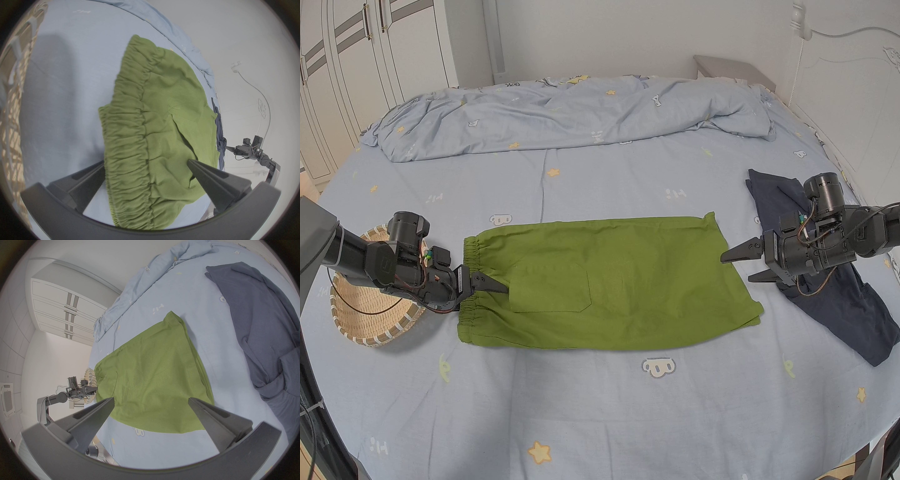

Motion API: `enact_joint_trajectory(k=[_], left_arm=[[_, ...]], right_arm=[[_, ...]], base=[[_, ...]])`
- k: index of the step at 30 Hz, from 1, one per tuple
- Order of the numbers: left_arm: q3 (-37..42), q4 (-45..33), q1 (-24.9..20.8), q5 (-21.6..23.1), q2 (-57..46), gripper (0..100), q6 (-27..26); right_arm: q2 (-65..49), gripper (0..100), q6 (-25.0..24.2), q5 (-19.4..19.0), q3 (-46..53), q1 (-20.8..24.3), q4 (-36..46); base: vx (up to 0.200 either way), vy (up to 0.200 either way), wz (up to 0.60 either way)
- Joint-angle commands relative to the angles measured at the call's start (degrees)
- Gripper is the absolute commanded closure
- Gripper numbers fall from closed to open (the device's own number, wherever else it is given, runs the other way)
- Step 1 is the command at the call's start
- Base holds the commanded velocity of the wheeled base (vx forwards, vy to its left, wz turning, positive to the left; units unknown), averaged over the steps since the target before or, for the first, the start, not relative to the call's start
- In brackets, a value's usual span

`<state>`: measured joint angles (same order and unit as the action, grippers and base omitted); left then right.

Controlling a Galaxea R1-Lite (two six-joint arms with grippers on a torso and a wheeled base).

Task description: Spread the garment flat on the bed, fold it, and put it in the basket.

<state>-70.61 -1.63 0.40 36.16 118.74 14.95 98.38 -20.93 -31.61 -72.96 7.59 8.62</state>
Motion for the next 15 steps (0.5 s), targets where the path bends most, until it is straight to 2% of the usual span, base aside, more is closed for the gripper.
enact_joint_trajectory(k=[1,5,6,15], left_arm=[[-0.1,0.1,-0.7,0.1,1.3,0,0.1],[0.0,0.2,-0.8,0.1,1.0,0,0.0],[0.1,0.1,-0.8,0.1,0.8,100,0.1],[1.1,0.1,-0.3,0.1,-2.0,100,0.1]], right_arm=[[-0.4,0,0.0,0.0,-0.1,-0.1,0.0],[-0.5,0,0.0,0.0,-0.1,-0.4,0.0],[-0.5,0,0.0,0.0,0.0,-0.4,0.0],[-0.3,0,0.6,0.5,0.2,-1.9,0.2]], base=[[0.000,0.000,0.00],[0.000,0.000,0.00],[0.000,0.000,0.00],[0.000,0.000,0.00]])
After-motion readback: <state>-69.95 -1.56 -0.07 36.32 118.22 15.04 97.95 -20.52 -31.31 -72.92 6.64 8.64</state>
